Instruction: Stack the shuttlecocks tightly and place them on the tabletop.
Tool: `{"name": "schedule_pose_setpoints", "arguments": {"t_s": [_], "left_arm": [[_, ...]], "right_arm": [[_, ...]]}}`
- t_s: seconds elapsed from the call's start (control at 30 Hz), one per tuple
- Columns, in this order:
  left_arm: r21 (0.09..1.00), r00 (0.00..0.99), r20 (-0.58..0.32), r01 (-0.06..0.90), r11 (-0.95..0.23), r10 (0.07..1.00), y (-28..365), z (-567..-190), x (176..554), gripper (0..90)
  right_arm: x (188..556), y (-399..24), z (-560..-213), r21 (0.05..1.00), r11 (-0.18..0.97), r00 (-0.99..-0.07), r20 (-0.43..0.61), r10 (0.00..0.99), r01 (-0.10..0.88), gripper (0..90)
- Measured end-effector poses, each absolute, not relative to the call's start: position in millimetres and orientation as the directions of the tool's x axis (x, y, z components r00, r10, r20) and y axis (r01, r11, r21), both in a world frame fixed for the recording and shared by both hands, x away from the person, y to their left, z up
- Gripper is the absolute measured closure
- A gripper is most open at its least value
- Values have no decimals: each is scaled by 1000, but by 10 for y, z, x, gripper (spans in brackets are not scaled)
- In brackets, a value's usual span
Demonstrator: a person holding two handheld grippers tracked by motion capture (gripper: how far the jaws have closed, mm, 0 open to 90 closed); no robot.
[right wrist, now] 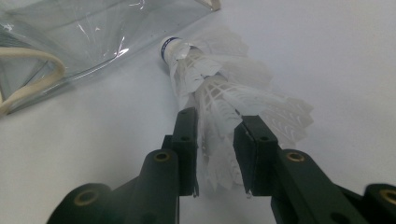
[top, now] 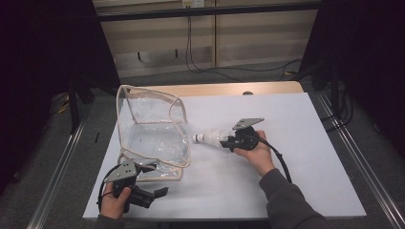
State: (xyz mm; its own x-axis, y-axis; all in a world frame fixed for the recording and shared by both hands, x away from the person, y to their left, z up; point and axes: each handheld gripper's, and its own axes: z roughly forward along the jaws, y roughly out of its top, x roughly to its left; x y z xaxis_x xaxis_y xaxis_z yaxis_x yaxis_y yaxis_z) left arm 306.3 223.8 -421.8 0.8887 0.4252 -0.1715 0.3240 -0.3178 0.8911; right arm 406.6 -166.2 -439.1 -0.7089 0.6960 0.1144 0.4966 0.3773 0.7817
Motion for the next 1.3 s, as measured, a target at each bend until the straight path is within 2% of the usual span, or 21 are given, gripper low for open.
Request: {"name": "schedule_pose_setpoints", "arguments": {"t_s": [0.57, 0.73, 0.87, 1.1, 1.3], "left_arm": [[891, 889, -171, 324, -320, 425, 2236, -4217, 3062, 37], [891, 889, -171, 323, -319, 425, 2235, -4217, 3061, 37], [891, 889, -172, 324, -318, 425, 2236, -4218, 3061, 37], [891, 889, -172, 324, -318, 425, 2235, -4219, 3061, 37], [892, 889, -172, 324, -317, 424, 2237, -4221, 3064, 36]], "right_arm": [[4000, -1732, -4343, 784, 376, -709, 112, 697, 494, 654], [3976, -1746, -4354, 786, 372, -705, 112, 700, 494, 614], [3968, -1756, -4352, 785, 369, -701, 113, 704, 498, 565], [3964, -1752, -4351, 784, 345, -676, 127, 726, 517, 393], [3961, -1752, -4355, 778, 307, -659, 175, 732, 548, 292]]}}
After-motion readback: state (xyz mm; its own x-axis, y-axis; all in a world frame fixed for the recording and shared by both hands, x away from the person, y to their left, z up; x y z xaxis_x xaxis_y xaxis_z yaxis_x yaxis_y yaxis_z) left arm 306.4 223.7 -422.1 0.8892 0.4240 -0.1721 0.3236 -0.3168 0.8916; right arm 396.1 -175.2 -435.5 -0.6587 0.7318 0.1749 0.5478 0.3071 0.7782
